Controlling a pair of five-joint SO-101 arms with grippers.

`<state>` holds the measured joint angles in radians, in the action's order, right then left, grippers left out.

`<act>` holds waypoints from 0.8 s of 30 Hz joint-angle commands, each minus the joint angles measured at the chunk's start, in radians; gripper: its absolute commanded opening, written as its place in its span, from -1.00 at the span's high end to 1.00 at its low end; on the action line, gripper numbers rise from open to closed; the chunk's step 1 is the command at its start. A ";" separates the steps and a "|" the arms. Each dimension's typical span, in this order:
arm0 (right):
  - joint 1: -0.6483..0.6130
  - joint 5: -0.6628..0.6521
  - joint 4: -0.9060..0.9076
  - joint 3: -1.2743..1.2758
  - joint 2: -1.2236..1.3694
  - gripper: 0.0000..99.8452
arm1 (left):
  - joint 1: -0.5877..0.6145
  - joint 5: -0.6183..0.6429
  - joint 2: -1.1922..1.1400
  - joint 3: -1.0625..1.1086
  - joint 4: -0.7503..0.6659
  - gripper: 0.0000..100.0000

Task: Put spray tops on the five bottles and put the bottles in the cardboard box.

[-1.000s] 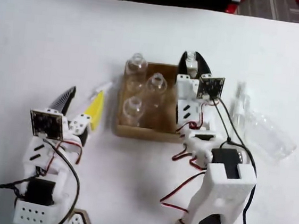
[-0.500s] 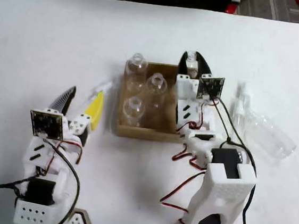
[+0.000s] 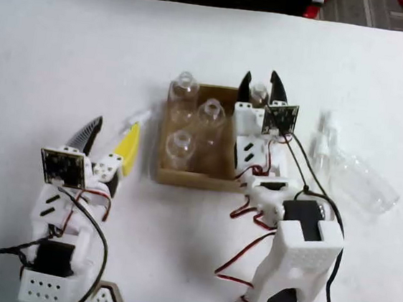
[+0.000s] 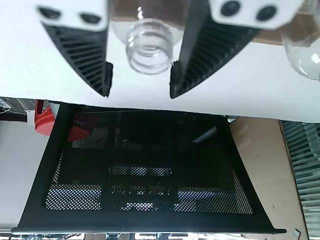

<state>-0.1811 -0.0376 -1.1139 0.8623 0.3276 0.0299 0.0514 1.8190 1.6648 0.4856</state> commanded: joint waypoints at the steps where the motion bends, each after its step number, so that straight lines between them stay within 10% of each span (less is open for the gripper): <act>1: -0.004 -0.003 -0.022 0.002 -0.045 0.68 | -0.007 -0.011 0.012 -0.006 -0.028 0.56; 24: 0.154 0.258 0.501 0.249 -0.920 0.38 | -0.007 -0.011 0.012 -0.006 -0.028 0.56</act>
<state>-0.0736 0.2064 -0.7365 1.0817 -0.3567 0.0299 0.0514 1.8190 1.6648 0.4856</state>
